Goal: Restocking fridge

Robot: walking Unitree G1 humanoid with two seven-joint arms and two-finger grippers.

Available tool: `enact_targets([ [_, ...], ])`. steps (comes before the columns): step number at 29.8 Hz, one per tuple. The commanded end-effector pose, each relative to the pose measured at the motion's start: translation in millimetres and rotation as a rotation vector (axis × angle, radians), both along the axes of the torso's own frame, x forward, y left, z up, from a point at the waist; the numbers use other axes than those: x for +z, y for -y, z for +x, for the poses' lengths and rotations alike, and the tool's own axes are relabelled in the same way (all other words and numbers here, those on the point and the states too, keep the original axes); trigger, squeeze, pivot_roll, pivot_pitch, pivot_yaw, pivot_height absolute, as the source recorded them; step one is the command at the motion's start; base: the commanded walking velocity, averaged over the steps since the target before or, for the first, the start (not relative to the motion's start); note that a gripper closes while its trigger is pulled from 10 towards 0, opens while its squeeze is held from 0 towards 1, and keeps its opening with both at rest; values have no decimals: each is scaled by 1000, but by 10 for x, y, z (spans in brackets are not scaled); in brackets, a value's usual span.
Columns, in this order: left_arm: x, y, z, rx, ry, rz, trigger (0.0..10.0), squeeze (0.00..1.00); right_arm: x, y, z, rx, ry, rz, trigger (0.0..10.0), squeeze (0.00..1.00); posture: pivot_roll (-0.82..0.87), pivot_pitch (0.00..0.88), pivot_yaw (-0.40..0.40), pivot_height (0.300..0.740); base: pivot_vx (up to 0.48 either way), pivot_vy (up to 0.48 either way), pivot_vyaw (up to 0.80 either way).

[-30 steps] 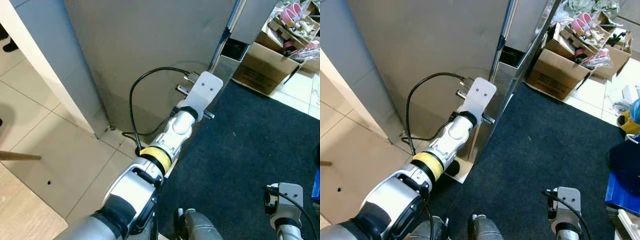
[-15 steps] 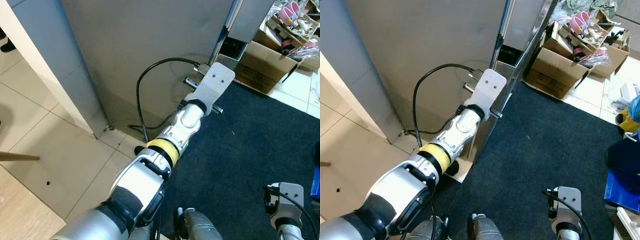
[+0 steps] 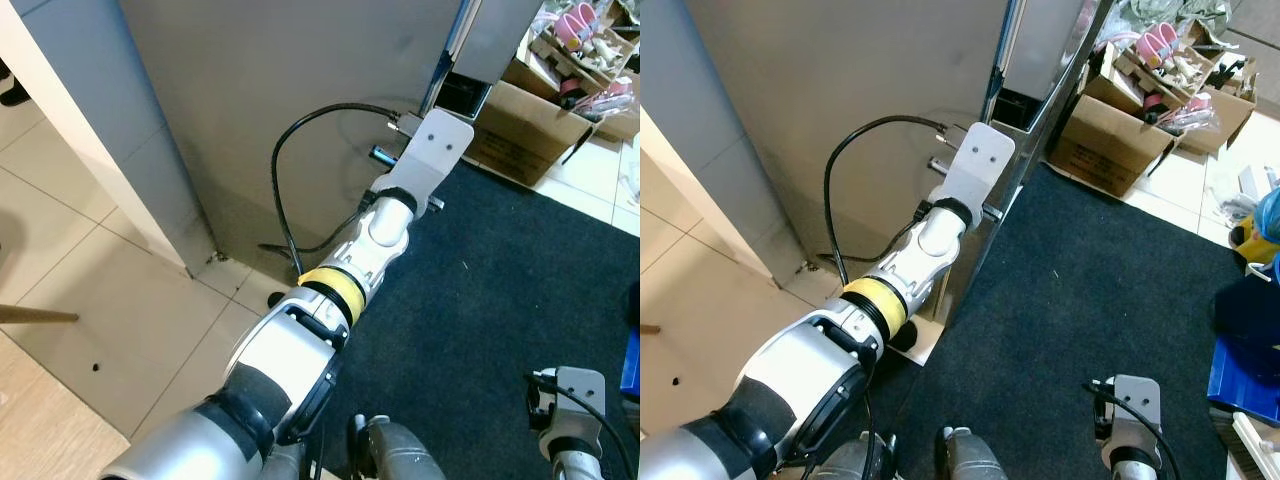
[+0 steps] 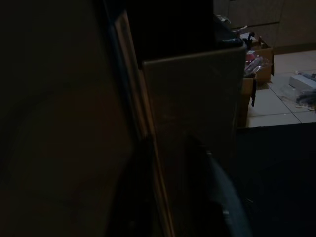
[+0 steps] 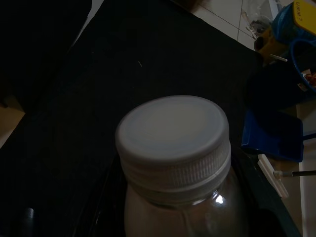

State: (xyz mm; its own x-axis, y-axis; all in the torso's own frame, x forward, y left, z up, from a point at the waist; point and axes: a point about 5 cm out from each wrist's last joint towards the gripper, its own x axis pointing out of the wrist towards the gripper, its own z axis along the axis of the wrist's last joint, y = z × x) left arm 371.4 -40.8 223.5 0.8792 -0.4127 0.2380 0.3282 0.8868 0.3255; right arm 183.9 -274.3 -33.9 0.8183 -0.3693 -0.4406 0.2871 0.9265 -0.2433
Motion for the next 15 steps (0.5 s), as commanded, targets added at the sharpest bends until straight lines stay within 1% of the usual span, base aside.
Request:
enact_targets([
  [1, 31, 645, -382, -168, -37, -48, 10000, 1000, -4, 37, -52, -26, -5, -8, 10000, 0, -286, 284, -107, 740, 0, 0, 0],
  [13, 64, 649, -375, -171, -24, -42, 10000, 1000, -9, 31, -53, -27, -4, -5, 10000, 0, -284, 276, -103, 740, 0, 0, 0],
  [14, 63, 652, -378, -172, -22, -41, 10000, 957, -7, 31, -51, -27, -4, -5, 10000, 0, -284, 277, -103, 740, 0, 0, 0],
  [15, 63, 652, -378, -171, -22, -41, 10000, 957, -7, 31, -51, -28, -3, -5, 10000, 0, -284, 277, -103, 740, 0, 0, 0],
])
